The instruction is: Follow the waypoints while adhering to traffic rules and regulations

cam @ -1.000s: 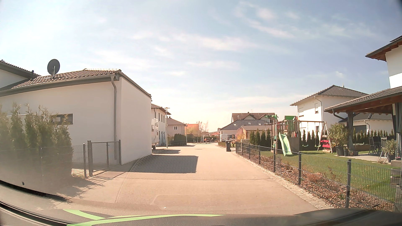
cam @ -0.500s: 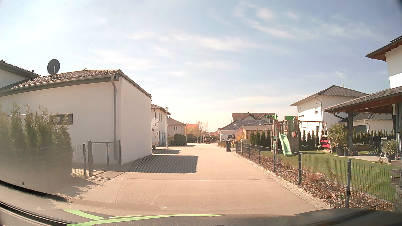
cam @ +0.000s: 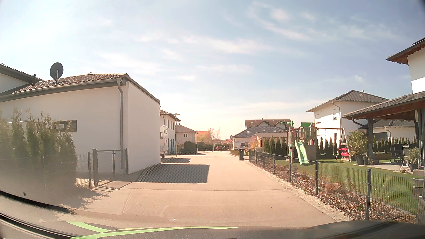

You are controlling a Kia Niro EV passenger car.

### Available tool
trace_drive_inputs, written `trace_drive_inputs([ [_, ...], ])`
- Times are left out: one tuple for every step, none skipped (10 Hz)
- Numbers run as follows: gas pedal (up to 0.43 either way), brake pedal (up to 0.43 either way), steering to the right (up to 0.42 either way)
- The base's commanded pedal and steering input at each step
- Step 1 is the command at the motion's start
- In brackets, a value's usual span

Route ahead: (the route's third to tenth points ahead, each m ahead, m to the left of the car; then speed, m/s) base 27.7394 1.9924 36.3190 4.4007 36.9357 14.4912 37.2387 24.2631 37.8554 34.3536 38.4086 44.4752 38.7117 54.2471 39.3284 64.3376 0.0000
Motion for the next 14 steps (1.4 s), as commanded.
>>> trace_drive_inputs([
  [0.000, 0.335, 0.000],
  [0.000, 0.335, 0.000],
  [0.000, 0.335, 0.000],
  [0.000, 0.335, 0.000],
  [0.000, 0.335, 0.000],
  [0.000, 0.335, 0.000],
  [0.000, 0.335, 0.000],
  [0.000, 0.335, 0.000],
  [0.000, 0.335, 0.000],
  [0.000, 0.329, 0.000],
  [0.000, 0.335, 0.000],
  [0.000, 0.335, 0.000],
  [0.000, 0.335, 0.000],
  [0.000, 0.335, 0.000],
])
